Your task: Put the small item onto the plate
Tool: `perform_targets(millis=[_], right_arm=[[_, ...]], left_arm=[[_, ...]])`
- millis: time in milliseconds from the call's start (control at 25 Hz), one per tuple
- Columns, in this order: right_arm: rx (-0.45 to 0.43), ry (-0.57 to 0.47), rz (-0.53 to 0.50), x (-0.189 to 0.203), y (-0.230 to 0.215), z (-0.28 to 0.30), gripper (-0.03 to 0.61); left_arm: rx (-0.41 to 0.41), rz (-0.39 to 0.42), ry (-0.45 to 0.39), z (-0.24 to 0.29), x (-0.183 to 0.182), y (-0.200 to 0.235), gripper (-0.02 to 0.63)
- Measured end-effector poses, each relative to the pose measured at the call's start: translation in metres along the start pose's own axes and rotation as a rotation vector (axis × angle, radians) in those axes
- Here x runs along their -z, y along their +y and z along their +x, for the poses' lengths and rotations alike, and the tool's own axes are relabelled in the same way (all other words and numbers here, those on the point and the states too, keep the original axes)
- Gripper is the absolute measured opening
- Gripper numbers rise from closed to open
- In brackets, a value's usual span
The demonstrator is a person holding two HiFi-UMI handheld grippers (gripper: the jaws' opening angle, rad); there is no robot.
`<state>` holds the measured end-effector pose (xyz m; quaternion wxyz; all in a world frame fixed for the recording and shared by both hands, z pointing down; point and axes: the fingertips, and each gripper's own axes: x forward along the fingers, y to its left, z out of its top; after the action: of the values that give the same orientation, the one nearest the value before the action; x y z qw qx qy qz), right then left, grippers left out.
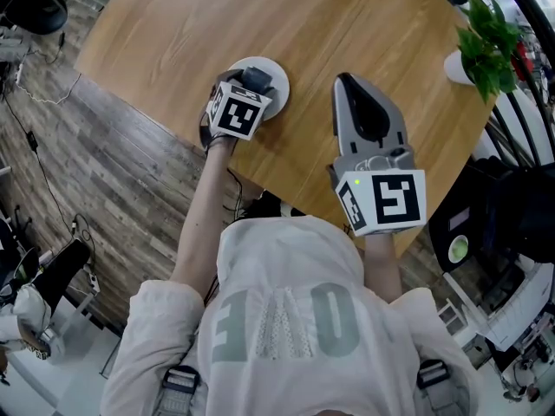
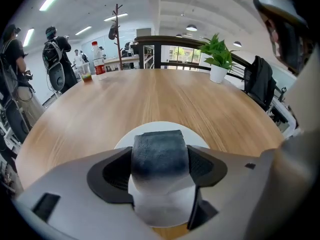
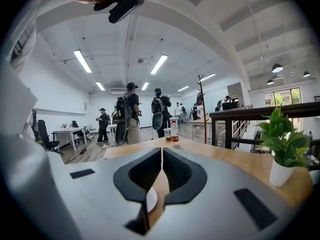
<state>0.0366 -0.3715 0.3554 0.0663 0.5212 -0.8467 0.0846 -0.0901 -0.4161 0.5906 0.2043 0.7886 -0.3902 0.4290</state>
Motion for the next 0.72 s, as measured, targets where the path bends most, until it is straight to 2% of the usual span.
perform_targets(millis=[480, 720], right_arm=[[-0.011, 0.004, 0.002, 0.0015, -0.0009, -0.0023, 0.023], [-0.009, 0.004, 0.0, 0.0016, -0.0008, -0.0039, 0.023]], left_arm=[[0.026, -0.044, -0.048, 0.0057, 0.0015, -0.0009, 0.324], [0.019, -0.039, -0.064, 0.0049, 0.0008, 0.0001, 0.324]])
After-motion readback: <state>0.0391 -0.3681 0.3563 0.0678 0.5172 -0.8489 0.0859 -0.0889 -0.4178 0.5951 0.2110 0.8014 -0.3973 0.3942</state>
